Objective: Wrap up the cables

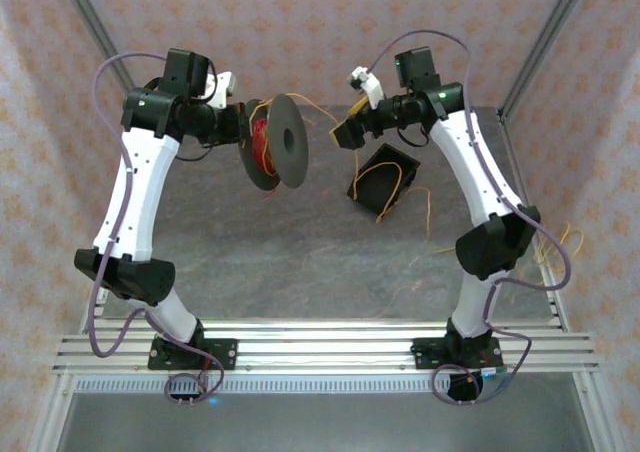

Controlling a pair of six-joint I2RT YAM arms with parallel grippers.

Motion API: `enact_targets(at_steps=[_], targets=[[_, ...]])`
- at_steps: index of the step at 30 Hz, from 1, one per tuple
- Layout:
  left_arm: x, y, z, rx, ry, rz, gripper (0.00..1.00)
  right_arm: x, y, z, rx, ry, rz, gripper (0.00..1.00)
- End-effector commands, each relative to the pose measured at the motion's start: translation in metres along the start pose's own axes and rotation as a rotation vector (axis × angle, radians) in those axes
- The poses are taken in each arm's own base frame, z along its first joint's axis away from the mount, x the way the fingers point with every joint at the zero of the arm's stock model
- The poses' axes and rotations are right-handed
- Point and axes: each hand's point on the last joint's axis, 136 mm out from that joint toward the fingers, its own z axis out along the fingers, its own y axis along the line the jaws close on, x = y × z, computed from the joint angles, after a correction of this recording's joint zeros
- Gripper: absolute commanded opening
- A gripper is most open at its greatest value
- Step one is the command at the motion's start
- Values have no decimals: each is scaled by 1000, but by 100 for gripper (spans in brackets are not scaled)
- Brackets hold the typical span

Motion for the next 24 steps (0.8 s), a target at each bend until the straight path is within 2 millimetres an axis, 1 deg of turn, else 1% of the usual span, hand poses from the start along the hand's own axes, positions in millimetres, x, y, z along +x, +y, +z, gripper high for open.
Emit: enact_targets(at_steps=[1,2,3,4,5,6,8,9,10,13,15,16,20,21,22,23,24], targets=[[-25,-22,-44,93,-155,-29,0,-8,-2,-8,-25,-43,197,99],[-26,-22,-46,100,-165,-42,0,-7,1,-10,-68,-57,232,99],[-28,-22,-49,106,-172,-54,0,-11,-8,-11,-55,-93,297,99],[-29,-22,-50,110,-176,-63,0,-15,-24,-14,0,-133,394,99],[-30,-23,-53,116,-185,-72,0,-18,-39,-21,52,-175,490,99],[-31,-23,-54,124,-187,-82,0,-18,-43,-27,44,-186,522,99],[-33,-25,-58,144,-196,-102,0,-8,-52,-27,-9,-196,601,99],[-34,-27,-60,155,-199,-110,0,-4,-49,-26,-73,-185,618,99],[-34,-28,-62,161,-205,-116,0,2,-49,-25,-88,-174,631,99],[-35,-30,-67,178,-213,-140,0,26,-43,-22,-7,-126,596,99],[-35,-31,-69,191,-215,-160,0,39,-41,-27,54,-139,579,99],[-35,-32,-69,203,-216,-171,0,44,-42,-28,72,-145,571,99],[-36,-34,-72,232,-212,-219,0,56,-32,-33,145,-181,479,99],[-36,-34,-72,234,-210,-229,0,59,-31,-33,171,-180,449,95],[-36,-33,-73,238,-210,-241,0,62,-29,-32,191,-183,407,87],[-36,-33,-74,244,-210,-249,0,65,-27,-32,207,-187,369,83],[-36,-34,-75,246,-212,-254,0,66,-26,-32,227,-189,338,84]])
